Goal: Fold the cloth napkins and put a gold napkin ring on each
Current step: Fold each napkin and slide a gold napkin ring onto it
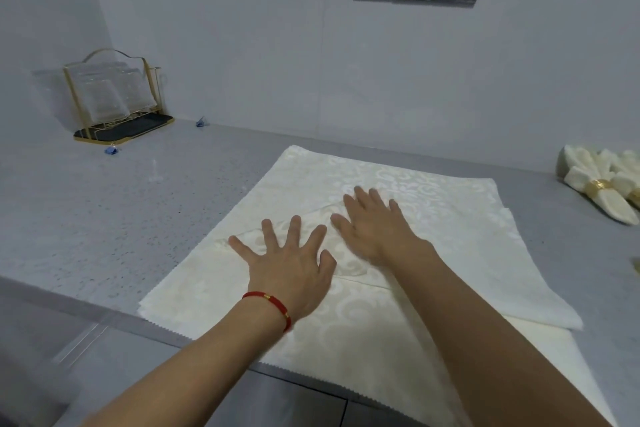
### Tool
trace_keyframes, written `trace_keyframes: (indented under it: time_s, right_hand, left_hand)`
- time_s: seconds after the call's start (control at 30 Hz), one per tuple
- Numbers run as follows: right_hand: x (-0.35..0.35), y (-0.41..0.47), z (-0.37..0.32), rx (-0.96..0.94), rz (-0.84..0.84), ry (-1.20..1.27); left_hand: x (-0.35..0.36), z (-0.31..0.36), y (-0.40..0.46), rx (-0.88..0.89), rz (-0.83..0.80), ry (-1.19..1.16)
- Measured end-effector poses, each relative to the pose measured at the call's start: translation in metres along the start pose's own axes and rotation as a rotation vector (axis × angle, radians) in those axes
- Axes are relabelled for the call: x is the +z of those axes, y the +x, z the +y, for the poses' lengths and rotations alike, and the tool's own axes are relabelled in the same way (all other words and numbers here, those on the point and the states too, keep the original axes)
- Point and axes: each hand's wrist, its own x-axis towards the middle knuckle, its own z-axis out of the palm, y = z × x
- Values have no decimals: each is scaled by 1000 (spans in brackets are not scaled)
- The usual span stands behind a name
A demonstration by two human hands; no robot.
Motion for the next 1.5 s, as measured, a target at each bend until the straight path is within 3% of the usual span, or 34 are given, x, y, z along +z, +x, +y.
trace_keyframes:
  time_s: [0.23,0.3,0.4,0.5,0.57,0.6,0.67,0.77,0.83,1.03,1.13,1.23,1.33,1.5]
  right_hand:
    - [20,3,9,21,-37,52]
    - [21,5,10,13,-42,31]
    - [23,6,12,19,-53,60]
    - [5,1,12,59,-48,382]
    - [-14,-2,29,160,54,690]
    - [-22,0,47,223,185,661]
    - [-32,9,97,391,358,299]
    - [-33,6,160,586,179,-51]
    - [-33,-3,179,654,95,-36]
    - [-39,-14,192,672,292,24]
    - [-47,-32,170,600,427,57]
    - [-40,-63,119,385,541,4]
    - [-18,-89,63,175,520,3]
    - [9,-96,33,30,450,35]
  left_hand:
    - [-31,12,20,22,-114,158]
    - [-38,22,35,168,33,68]
    - [-17,26,48,385,218,-257]
    - [-2,21,52,396,236,-385]
    - [0,19,55,424,221,-288]
    - [1,18,56,441,205,-219]
    - [3,18,57,470,180,-150]
    - [6,18,57,480,164,-149]
    - [6,19,56,479,166,-142]
    - [6,19,55,467,157,-148]
    - [6,19,56,466,153,-141]
    - [6,19,56,461,145,-148]
    - [7,19,57,462,142,-138]
    - [6,19,58,457,131,-139]
